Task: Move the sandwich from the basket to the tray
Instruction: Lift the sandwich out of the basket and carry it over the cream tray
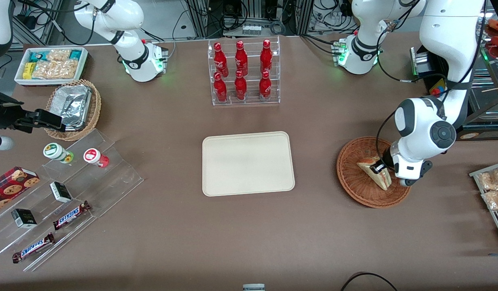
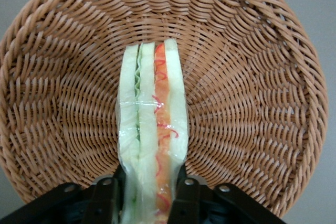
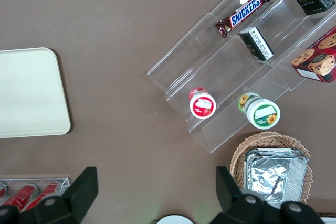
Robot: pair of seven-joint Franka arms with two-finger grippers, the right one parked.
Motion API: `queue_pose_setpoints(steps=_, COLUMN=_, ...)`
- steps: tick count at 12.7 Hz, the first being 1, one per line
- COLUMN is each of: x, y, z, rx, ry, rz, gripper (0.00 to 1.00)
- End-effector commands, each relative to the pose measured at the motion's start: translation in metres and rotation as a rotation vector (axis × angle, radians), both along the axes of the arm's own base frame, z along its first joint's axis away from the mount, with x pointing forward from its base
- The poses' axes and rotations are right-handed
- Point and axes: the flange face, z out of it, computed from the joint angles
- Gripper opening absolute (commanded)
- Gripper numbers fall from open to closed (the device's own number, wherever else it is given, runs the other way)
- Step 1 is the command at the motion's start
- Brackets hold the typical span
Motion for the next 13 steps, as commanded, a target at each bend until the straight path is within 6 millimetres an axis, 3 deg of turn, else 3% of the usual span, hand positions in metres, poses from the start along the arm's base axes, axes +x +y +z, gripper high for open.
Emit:
queue_pose_setpoints(steps=1, x=-0.005, y=-0.009, z=0.020, rx=0.008, ry=0.011, rz=-0.027, gripper=0.00)
queue_pose_setpoints(steps=3, x=0.000, y=-0.015, z=0.042, rx=0.037, ry=0.048, rz=-0.077, gripper=0.00)
queue_pose_setpoints(steps=7, x=0.015, y=-0.058, z=0.094, rx=0.041, ry=0.095, rz=-0.159, gripper=0.00)
queue_pose_setpoints(steps=13, x=0.009, y=-0.151, z=0.119, rx=0.028, ry=0.051, rz=-0.299, gripper=0.00)
